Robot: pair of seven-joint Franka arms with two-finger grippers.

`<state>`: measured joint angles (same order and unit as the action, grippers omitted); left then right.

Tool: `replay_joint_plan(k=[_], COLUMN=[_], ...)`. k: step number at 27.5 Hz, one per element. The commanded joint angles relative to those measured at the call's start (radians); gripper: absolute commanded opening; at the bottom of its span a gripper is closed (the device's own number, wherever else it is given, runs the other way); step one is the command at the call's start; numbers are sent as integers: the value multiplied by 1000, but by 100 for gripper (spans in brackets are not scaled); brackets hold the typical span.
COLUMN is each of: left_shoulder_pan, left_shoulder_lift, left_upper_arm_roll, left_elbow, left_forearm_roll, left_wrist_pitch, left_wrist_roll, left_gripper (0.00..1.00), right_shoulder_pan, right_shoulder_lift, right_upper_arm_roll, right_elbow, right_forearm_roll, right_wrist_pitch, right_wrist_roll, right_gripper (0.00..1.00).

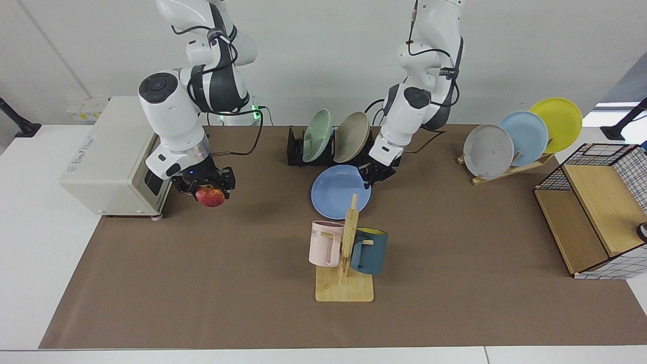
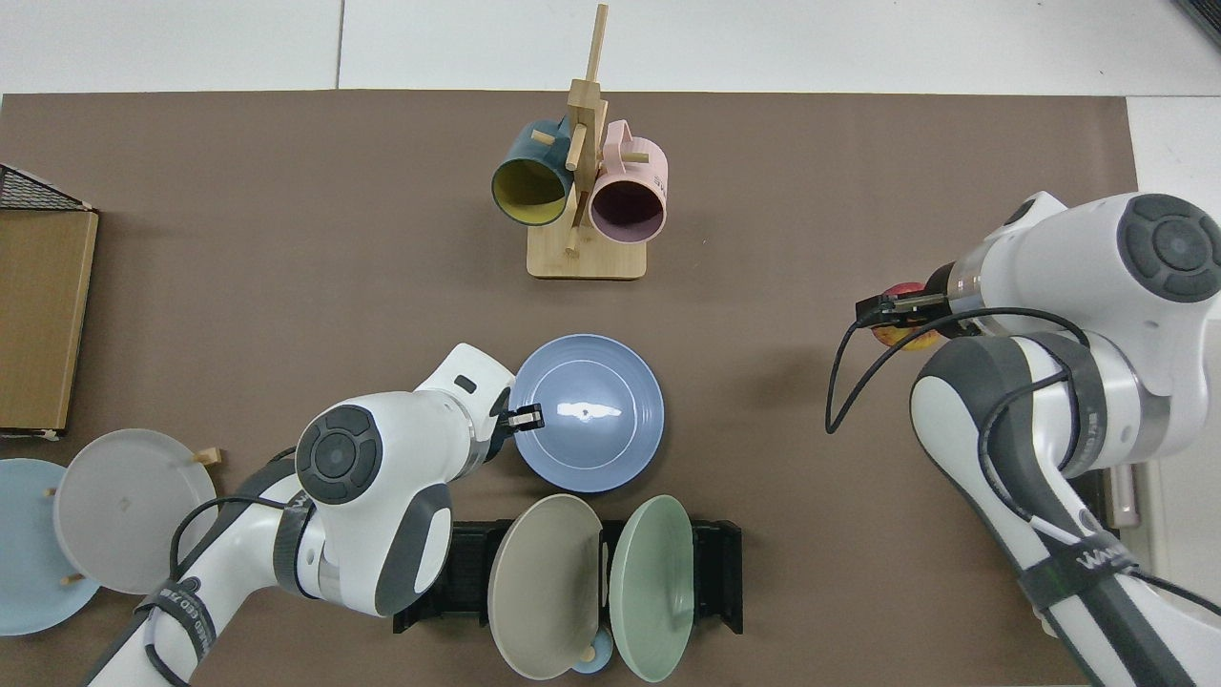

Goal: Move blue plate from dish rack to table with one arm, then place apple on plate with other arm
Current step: 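Release the plate and withdraw the left gripper while the right gripper approaches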

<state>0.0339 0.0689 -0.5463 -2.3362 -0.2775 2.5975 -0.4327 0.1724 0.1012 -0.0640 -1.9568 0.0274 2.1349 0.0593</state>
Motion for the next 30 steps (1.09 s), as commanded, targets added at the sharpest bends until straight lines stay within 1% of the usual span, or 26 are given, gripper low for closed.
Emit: replay_joint_plan(k=[1, 2, 3, 5, 6, 7, 8, 10, 12, 15, 18, 22, 25, 28, 30], left_shoulder_pan=[-26, -26, -26, -26, -26, -26, -23, -12, -8, -2, -2, 15, 35, 47, 47], left_shoulder_lift=[6, 8, 9, 9, 9, 9, 9, 9, 2, -9, -20, -58, -92, -92, -89], left_upper_arm_roll=[3, 2, 2, 2, 2, 2, 3, 6, 15, 67, 133, 189, 216, 250, 296], left_elbow=[-15, -15, -15, -15, -15, -14, -11, 3, 32, 118, 234, 320, 383, 475, 527], left_forearm_roll=[-20, -20, -20, -20, -19, -19, -13, -5, 10, 110, 185, 259, 271, 270, 270], left_wrist_pitch=[32, 30, 29, 20, 15, 13, 12, -10, -63, -209, -412, -557, -669, -795, -853], left_wrist_roll=[-3, 0, 3, 11, 14, 12, 14, 14, 15, 2, 9, 29, 93, 187, 245], left_gripper=[34, 50, 56, 75, 82, 93, 100, 100, 100, 100, 100, 100, 100, 100, 100], right_shoulder_pan=[32, 36, 42, 58, 64, 67, 68, 73, 91, 96, 108, 160, 188, 235, 266], right_shoulder_lift=[-43, -43, -41, -38, -37, -37, -35, -34, -29, -28, -25, -21, -21, -20, -15], right_upper_arm_roll=[4, 4, 4, 4, 4, 4, 4, 6, 4, 6, 6, 4, 4, 4, 4], right_elbow=[-53, -53, -51, -51, -51, -51, -51, -51, -51, -51, -51, -51, -51, -51, -51], right_forearm_roll=[8, 6, 6, 8, 8, 8, 8, 8, 8, 17, 31, 32, 32, 32, 32], right_wrist_pitch=[34, 36, 36, 43, 45, 46, 46, 46, 46, 46, 46, 46, 46, 46, 48], right_wrist_roll=[83, 97, 109, 131, 145, 154, 166, 181, 192, 208, 217, 269, 326, 370, 422], right_gripper=[0, 0, 0, 0, 0, 0, 0, 0, 0, 0, 0, 0, 0, 0, 0])
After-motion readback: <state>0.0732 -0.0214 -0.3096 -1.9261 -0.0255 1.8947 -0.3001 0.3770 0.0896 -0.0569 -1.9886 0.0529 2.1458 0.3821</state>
